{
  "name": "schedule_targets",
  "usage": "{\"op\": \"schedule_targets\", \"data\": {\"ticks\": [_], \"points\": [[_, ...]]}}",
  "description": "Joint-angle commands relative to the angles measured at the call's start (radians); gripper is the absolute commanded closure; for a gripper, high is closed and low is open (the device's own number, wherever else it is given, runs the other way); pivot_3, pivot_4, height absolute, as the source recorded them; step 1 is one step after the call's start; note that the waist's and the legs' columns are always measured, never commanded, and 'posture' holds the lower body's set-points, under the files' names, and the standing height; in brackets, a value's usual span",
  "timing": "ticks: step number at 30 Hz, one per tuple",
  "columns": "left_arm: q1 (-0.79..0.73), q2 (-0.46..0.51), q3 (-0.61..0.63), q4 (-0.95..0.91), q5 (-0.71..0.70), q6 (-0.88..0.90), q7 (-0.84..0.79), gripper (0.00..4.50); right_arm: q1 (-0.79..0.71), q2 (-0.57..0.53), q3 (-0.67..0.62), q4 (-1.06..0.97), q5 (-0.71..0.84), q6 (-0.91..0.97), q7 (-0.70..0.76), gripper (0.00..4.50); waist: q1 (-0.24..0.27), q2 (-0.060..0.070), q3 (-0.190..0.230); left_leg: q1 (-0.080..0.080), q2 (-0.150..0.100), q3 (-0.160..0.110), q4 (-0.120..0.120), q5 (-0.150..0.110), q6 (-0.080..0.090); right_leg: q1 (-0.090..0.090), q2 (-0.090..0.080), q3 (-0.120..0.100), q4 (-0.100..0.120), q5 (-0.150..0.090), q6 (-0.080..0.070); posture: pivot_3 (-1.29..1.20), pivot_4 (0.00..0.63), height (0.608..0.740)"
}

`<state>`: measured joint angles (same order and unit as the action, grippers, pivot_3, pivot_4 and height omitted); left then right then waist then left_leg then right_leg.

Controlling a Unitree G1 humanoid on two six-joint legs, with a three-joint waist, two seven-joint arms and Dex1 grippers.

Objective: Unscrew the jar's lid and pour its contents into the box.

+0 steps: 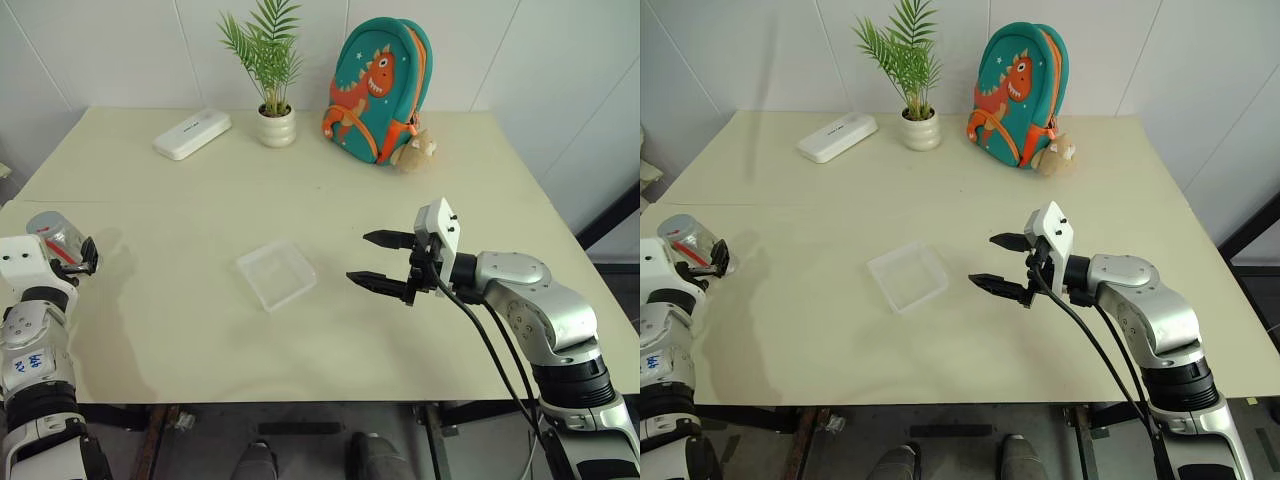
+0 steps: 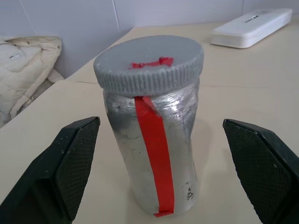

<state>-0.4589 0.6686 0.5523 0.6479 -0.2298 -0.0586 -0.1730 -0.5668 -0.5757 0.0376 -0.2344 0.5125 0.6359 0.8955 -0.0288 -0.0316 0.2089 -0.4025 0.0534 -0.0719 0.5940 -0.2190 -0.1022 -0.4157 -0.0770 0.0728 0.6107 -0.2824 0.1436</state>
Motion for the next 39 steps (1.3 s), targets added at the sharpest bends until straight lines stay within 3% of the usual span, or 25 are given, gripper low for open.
{"op": "schedule_targets", "data": {"ticks": [1,13,16,22,28,39], "points": [[-0.028,0.034,0.001,0.036,0.002,-0.043,-0.003,0.0,-0.011,-0.001,-0.01,-0.034,0.006,-0.013,-0.004,0.03,0.0,0.0,0.0,0.0,0.0,0.0,0.0,0.0,0.0,0.0,0.0,0.0,0.0,0.0,0.0,0.0,0.15,0.74],[-0.108,0.061,-0.022,0.19,0.001,-0.125,-0.011,0.0,-0.034,0.006,0.004,-0.003,-0.013,-0.029,-0.001,0.03,-0.001,0.0,0.0,0.0,0.0,0.0,0.0,0.0,0.0,0.0,0.0,0.0,0.0,0.0,0.0,0.0,0.15,0.74],[-0.112,0.06,-0.028,0.193,0.003,-0.133,-0.011,0.62,-0.038,0.009,0.006,0.005,-0.021,-0.032,0.0,0.0,0.0,0.0,0.0,0.0,0.0,0.0,0.0,0.0,0.0,0.0,0.0,0.0,0.0,0.0,0.0,0.0,0.15,0.74],[-0.107,0.056,-0.037,0.183,0.002,-0.131,-0.006,2.5,-0.041,0.013,0.009,0.009,-0.029,-0.034,0.0,0.0,0.0,0.0,0.0,0.0,0.0,0.0,0.0,0.0,0.0,0.0,0.0,0.0,0.001,0.0,0.0,0.0,0.15,0.74],[-0.093,0.051,-0.04,0.114,-0.015,-0.104,-0.02,2.56,-0.045,0.008,0.002,0.006,-0.032,-0.031,-0.001,0.0,0.0,0.0,0.0,0.0,0.0,0.0,0.0,0.0,0.0,0.0,0.0,0.0,0.001,0.0,0.001,0.0,0.15,0.74],[-0.078,-0.023,-0.196,-0.332,-0.193,0.196,-0.365,2.56,-0.116,0.009,-0.055,-0.005,-0.036,-0.025,-0.073,0.0,0.001,0.0,0.0,-0.001,0.0,0.0,0.0,0.0,0.0,0.0,0.0,0.0,0.001,0.0,0.0,0.0,0.15,0.74]]}}
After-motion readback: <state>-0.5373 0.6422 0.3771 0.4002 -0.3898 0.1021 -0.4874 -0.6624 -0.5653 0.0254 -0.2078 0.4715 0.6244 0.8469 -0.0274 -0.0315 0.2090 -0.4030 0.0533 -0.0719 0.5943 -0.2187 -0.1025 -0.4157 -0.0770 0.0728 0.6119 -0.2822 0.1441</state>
